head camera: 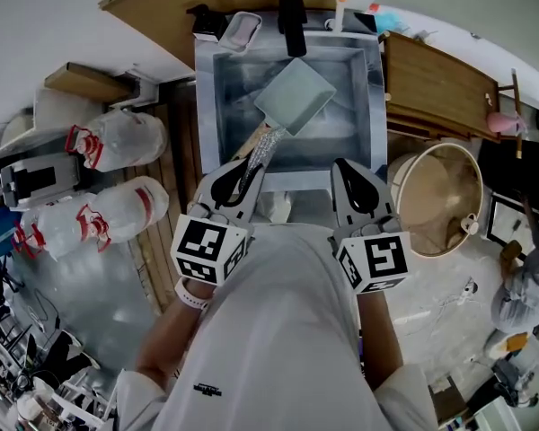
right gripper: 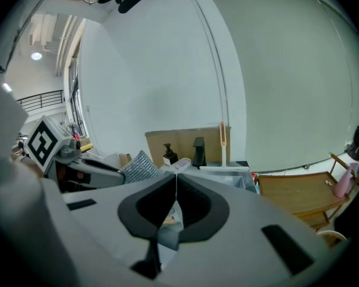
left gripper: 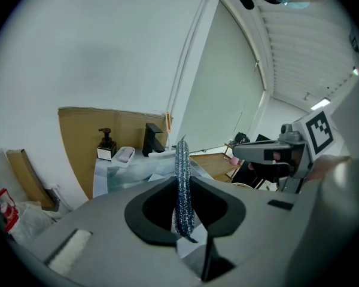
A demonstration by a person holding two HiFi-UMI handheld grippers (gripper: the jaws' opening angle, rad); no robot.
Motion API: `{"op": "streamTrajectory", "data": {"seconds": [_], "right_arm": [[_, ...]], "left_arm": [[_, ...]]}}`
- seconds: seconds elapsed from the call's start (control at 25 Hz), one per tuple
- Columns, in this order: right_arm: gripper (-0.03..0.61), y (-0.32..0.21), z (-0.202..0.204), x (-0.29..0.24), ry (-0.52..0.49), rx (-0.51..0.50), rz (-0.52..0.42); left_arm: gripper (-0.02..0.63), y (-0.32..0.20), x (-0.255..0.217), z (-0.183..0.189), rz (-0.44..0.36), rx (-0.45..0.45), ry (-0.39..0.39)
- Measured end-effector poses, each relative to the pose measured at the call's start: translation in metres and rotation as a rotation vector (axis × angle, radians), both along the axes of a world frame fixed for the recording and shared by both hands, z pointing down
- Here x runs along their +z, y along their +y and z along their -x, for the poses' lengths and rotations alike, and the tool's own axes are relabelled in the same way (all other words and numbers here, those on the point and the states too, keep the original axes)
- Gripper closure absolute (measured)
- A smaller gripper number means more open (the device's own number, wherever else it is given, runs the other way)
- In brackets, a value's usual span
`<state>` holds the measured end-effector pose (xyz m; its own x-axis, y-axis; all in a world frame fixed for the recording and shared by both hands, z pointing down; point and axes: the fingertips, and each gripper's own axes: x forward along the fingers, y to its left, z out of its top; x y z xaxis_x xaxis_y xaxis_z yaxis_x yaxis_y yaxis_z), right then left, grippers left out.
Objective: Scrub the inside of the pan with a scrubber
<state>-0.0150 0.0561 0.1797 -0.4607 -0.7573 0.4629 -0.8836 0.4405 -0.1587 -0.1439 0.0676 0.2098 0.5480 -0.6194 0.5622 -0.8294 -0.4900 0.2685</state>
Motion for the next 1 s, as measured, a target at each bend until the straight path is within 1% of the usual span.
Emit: {"op": "streamTrajectory", "data": {"seconds": [0.2, 0.48, 0.68, 1.0], "right_arm": [[0.569, -0.020, -0.016, 0.012, -0.037, 0.019, 0.022], [0.569, -0.045, -0.018, 0.033, -0.065, -0.010, 0.042], [0.569, -0.069, -0.017, 0.060, -0.099, -0.028, 0.072], [0.569, -0.100, -0.028, 0.112, -0.118, 0.014, 0.129]], "left_arm": [[0.548, -0.014, 0.008, -0.011, 0.022, -0.012, -0.021], [0.548, -0.042, 0.035, -0.028, 0.068, -0.021, -0.032], [0.548, -0.072, 0.069, -0.041, 0.110, -0.007, -0.043], [0.548, -0.109, 0.139, -0.060, 0.169, 0.023, -0.074]]}}
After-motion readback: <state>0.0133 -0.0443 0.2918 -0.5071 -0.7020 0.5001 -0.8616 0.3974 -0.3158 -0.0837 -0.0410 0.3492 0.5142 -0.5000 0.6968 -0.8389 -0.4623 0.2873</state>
